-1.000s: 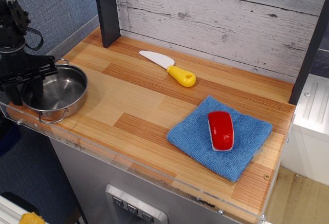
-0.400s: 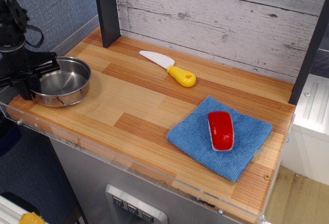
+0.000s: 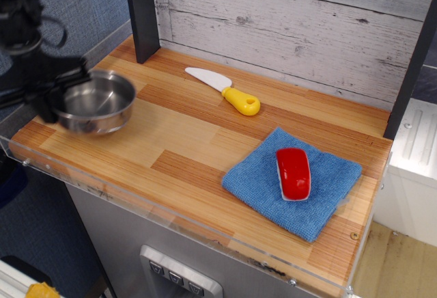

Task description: Place the pot behind the blue towel with the sushi

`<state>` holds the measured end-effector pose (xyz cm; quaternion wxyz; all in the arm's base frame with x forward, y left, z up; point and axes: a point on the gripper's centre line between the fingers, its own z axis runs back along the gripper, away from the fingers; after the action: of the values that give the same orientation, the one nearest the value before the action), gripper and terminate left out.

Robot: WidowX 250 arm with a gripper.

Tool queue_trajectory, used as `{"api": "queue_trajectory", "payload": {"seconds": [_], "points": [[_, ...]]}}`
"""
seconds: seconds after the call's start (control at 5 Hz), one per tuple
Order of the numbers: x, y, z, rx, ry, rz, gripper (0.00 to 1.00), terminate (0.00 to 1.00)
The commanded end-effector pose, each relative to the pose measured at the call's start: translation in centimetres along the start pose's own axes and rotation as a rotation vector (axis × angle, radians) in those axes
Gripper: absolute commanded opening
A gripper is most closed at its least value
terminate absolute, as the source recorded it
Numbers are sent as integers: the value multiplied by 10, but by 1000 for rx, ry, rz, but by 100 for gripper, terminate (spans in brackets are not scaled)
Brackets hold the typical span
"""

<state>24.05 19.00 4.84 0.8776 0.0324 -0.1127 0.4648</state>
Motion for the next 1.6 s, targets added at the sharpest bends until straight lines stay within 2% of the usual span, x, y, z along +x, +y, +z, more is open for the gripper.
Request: {"api": "queue_trajectory", "payload": {"seconds": [0.0, 0.2, 0.6, 1.0, 1.4], "points": [[1, -42, 56, -111, -80, -21, 0, 0], [-7, -79, 73, -169, -91, -50, 0, 0], [-35, -154, 84, -261, -70, -172, 0, 0], [-65, -189, 73, -284, -24, -287, 0, 0], [-85, -211, 52, -260, -20, -373, 0, 0]]}}
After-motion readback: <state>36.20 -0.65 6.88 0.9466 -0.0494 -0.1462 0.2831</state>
